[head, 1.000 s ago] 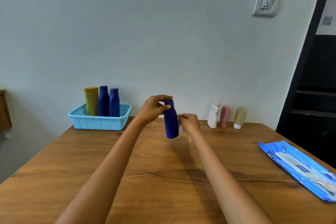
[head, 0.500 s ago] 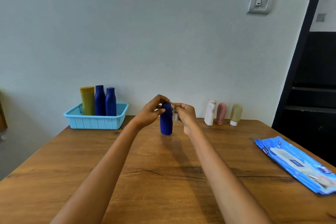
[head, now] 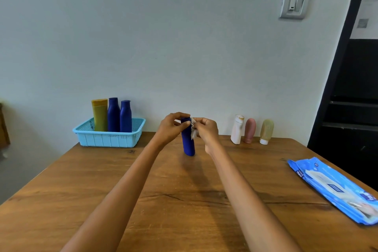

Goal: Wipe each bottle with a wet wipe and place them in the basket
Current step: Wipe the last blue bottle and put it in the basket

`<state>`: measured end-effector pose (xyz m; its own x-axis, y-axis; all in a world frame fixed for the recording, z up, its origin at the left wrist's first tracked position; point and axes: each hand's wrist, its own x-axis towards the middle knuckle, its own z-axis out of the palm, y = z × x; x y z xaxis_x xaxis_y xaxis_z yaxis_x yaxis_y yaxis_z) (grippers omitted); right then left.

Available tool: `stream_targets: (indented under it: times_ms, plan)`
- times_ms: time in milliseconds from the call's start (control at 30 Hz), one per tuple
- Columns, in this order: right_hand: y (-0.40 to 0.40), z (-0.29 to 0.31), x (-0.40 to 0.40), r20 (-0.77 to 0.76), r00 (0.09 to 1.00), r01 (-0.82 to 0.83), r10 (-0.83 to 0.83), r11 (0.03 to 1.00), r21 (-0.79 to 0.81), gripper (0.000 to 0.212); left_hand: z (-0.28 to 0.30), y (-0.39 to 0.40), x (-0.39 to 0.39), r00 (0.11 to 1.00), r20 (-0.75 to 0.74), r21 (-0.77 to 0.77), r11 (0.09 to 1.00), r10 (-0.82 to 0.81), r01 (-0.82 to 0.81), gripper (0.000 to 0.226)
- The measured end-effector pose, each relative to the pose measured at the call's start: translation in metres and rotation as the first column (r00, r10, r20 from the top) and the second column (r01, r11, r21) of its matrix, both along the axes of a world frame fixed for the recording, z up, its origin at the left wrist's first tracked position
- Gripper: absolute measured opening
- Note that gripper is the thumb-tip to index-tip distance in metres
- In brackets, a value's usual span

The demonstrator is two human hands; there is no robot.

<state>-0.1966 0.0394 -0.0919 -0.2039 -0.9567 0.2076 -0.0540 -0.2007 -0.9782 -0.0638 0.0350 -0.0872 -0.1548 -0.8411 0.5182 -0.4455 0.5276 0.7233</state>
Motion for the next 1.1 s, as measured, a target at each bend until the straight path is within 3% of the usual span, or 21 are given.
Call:
stream_targets:
  times_ms: [133, 233, 300, 367, 467, 633, 700, 800, 900, 1033, 1100]
  plan:
    - [0.007, 0.001, 0.006, -0.111, 0.994, -0.008, -0.002, 0.996, -0.085, 0.013, -0.002, 0.001, -0.003, 0.987, -0.131, -0.015, 0.995, 0.094, -0.096, 0.030]
    - [0.008, -0.005, 0.008, -0.234, 0.968, 0.043, -0.087, 0.982, -0.186, 0.015, -0.003, 0.000, 0.002, 0.977, -0.206, 0.026, 0.998, 0.056, -0.052, 0.034]
    - [0.005, -0.018, 0.003, -0.367, 0.923, 0.066, -0.113, 0.988, -0.139, 0.016, -0.001, 0.000, 0.007, 0.975, -0.220, 0.053, 0.998, 0.027, -0.016, 0.036]
    - [0.002, -0.035, -0.003, -0.460, 0.886, 0.081, -0.061, 0.996, 0.024, 0.014, 0.002, 0.001, 0.011, 0.981, -0.196, 0.062, 0.998, -0.001, 0.014, 0.036]
    - [0.000, -0.043, -0.006, -0.358, 0.933, 0.085, -0.015, 0.980, 0.182, 0.013, 0.007, 0.002, 0.012, 0.986, -0.155, 0.084, 0.993, -0.067, 0.081, 0.039]
    - [0.009, 0.000, 0.012, -0.083, 0.996, 0.010, -0.012, 1.000, -0.021, 0.015, 0.006, 0.000, 0.014, 0.989, -0.145, 0.068, 0.998, 0.016, -0.006, 0.036]
    - [0.011, 0.010, 0.022, -0.042, 0.999, -0.014, 0.010, 0.995, -0.096, 0.020, 0.004, 0.001, 0.015, 0.984, -0.167, 0.059, 0.997, 0.057, -0.048, 0.030]
    - [0.008, 0.001, 0.031, -0.141, 0.988, 0.037, -0.058, 0.988, -0.147, 0.023, 0.000, 0.003, 0.014, 0.979, -0.168, 0.051, 0.993, 0.112, -0.105, 0.028]
    - [0.006, -0.018, 0.026, -0.343, 0.931, 0.083, -0.127, 0.986, -0.142, 0.025, -0.002, 0.001, 0.016, 0.971, -0.166, 0.049, 0.985, 0.171, -0.165, 0.034]
    - [0.003, -0.036, 0.008, -0.592, 0.803, 0.124, -0.070, 0.991, 0.052, 0.024, 0.000, -0.004, 0.016, 0.958, -0.195, 0.088, 0.976, 0.211, -0.197, 0.037]
    - [-0.001, -0.041, 0.005, -0.576, 0.817, 0.124, -0.018, 0.982, 0.144, 0.021, 0.001, -0.006, 0.014, 0.957, -0.185, 0.098, 0.973, 0.224, -0.209, 0.039]
